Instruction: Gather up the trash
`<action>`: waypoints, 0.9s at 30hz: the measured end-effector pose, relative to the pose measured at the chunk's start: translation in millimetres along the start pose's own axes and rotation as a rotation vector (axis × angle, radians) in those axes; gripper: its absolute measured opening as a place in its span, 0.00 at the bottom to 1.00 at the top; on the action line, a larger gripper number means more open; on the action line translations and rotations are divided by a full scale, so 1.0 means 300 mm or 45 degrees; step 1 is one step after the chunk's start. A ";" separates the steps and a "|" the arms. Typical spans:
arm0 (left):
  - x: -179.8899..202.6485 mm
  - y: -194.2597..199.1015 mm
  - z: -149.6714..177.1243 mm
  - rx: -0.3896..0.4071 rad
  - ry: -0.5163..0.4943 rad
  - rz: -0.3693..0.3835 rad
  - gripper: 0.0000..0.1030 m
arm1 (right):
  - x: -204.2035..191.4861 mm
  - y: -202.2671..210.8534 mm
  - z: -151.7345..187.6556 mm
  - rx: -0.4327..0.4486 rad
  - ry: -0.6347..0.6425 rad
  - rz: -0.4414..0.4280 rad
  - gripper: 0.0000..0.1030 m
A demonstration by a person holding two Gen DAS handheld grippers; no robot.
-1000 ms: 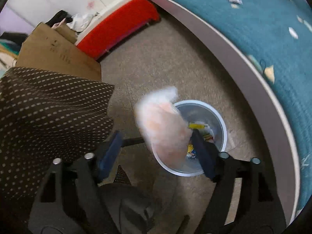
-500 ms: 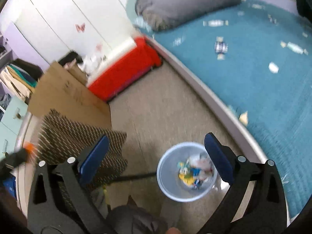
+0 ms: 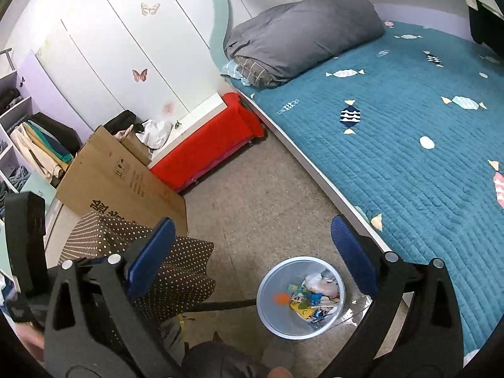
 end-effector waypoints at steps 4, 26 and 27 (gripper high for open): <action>-0.037 0.071 0.004 0.068 0.059 0.003 0.90 | -0.029 0.016 0.015 -0.002 0.010 0.032 0.94; -0.309 0.822 0.285 0.703 0.148 -0.517 0.95 | -0.744 0.366 0.155 0.082 0.382 -0.074 0.94; -0.320 0.851 0.307 0.721 0.128 -0.578 0.95 | -0.778 0.385 0.165 0.095 0.404 -0.074 0.94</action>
Point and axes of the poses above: each gripper's, at about its wrist camera, not at the fingertips, and y roughly against the way its jaws point, x to its right, z to its underside, the point moved 4 cm from there along -y, roughly the way its jaws point, and after that the axes turned 3 degrees about -z, right-handed, at the moved point
